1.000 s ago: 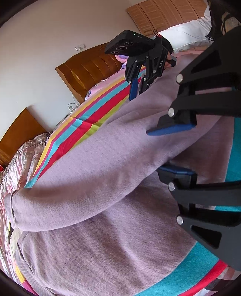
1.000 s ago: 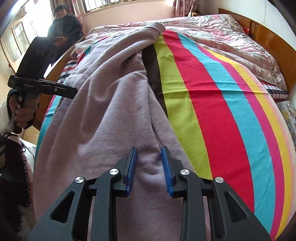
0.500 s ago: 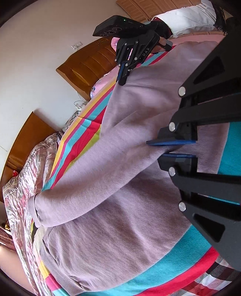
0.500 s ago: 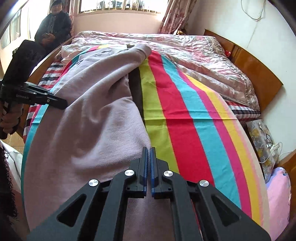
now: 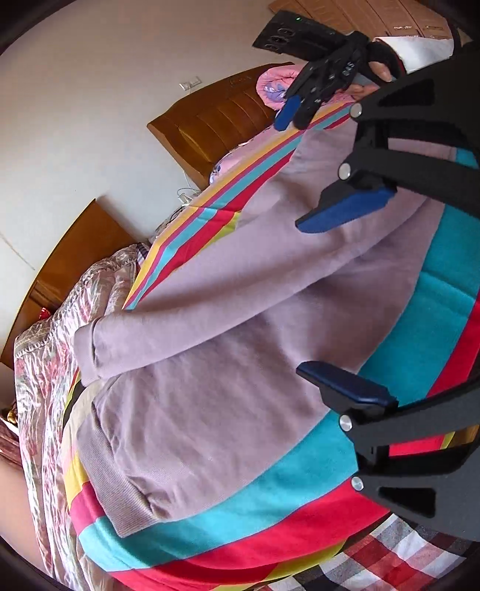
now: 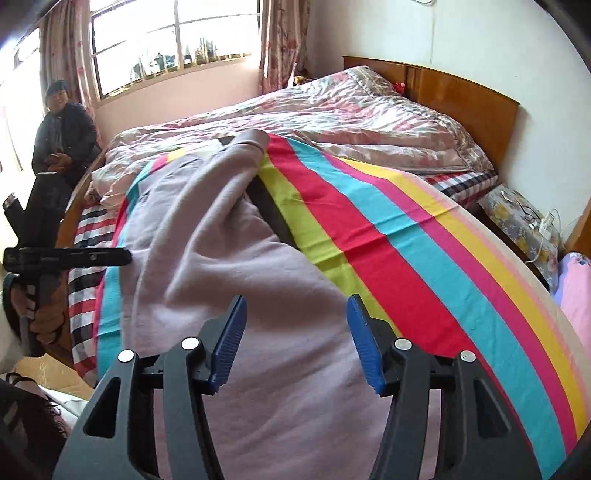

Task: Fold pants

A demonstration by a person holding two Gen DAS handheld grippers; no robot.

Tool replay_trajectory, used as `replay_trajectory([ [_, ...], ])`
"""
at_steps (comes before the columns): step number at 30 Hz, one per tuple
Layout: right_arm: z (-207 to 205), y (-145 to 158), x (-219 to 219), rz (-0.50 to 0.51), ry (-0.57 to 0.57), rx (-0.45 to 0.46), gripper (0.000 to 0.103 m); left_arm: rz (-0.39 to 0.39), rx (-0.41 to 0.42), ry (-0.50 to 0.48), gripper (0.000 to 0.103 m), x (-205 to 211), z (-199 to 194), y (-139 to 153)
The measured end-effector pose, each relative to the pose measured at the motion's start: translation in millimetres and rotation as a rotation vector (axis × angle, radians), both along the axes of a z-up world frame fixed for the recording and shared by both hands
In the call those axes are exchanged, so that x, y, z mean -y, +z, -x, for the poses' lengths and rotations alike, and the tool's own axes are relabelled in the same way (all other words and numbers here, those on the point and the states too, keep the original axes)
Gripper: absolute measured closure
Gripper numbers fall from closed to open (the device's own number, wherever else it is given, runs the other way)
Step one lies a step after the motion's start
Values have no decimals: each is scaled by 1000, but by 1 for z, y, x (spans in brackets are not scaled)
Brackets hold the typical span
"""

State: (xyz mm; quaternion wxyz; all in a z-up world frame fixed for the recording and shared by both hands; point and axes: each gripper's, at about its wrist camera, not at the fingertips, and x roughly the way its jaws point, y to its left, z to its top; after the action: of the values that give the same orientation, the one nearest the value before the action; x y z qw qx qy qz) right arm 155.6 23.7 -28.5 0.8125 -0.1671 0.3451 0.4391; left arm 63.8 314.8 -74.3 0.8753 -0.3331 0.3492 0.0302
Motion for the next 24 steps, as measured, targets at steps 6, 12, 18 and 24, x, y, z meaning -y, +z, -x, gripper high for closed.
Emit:
replay_trajectory([
  [6,23,8,-146,3,289,40,48,6,-21,334,32,-124,15,-3],
  [12,-59,10,-322,14,405,-77,48,62,-60,387,34,-174,7,-15],
  [18,-104,-39,-397,200,411,-133,48,51,-80,351,31,-180,-26,-21],
  [24,-96,-43,-383,164,456,-67,88,-78,-117,364,92,-174,-34,-17],
])
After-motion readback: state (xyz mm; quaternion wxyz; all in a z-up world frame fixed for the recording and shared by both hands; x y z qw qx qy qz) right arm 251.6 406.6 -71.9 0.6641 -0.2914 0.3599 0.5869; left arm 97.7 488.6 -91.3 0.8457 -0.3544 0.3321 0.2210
